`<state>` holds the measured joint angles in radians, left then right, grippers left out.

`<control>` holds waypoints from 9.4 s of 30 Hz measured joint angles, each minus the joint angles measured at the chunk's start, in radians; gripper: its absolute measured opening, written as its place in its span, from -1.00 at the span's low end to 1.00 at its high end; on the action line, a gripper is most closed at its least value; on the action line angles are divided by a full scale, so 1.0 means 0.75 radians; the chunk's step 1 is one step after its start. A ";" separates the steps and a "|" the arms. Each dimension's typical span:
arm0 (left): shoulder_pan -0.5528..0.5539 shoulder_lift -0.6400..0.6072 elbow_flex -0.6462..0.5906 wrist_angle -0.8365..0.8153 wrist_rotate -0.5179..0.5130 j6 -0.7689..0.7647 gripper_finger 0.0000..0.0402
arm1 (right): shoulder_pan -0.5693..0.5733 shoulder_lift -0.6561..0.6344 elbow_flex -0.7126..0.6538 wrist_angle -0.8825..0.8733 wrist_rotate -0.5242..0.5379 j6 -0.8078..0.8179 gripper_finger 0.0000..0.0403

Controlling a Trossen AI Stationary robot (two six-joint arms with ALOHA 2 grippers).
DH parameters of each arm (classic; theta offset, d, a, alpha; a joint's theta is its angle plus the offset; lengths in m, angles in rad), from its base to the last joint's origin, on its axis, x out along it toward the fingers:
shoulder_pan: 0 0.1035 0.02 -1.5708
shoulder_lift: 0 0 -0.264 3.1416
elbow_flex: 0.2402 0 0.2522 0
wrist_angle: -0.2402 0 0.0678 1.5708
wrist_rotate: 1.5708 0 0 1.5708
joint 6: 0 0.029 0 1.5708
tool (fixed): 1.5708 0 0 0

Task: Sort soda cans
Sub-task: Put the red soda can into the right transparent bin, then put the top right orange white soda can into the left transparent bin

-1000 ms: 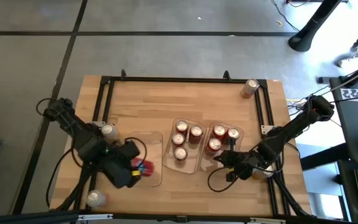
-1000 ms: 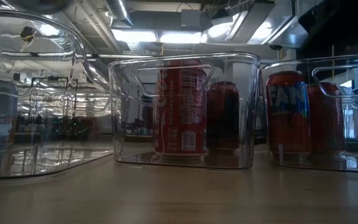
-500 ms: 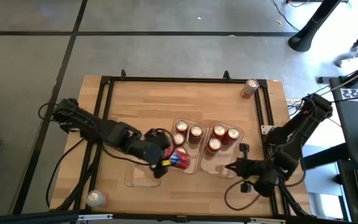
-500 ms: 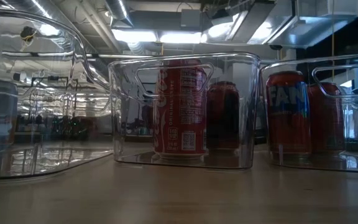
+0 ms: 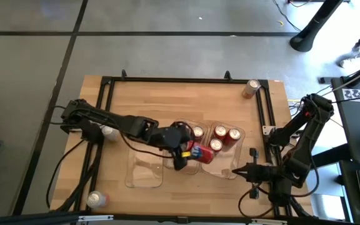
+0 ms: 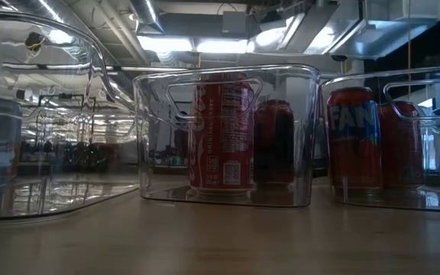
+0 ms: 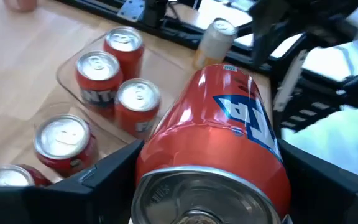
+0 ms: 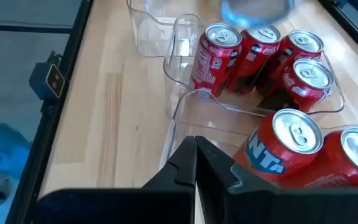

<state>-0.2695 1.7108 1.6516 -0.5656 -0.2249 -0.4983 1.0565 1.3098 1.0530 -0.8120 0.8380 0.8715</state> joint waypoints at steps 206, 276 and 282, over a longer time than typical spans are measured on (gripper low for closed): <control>-0.155 -0.374 -0.213 -1.084 -0.574 -0.093 0.82 | -1.014 0.043 0.237 -0.661 -0.041 -0.196 0.35; -0.086 -1.072 -1.633 0.444 -0.629 0.211 0.82 | -2.656 0.267 0.279 -0.323 -0.510 -0.843 0.70; -0.086 -1.072 -1.633 0.445 -0.629 0.211 0.82 | -2.678 0.267 0.220 -0.275 -0.503 -0.776 0.70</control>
<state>-0.3340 0.9066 0.4267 -0.2321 -0.6964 -0.3401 -0.9524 1.5100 1.2178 -1.0182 0.4610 0.2896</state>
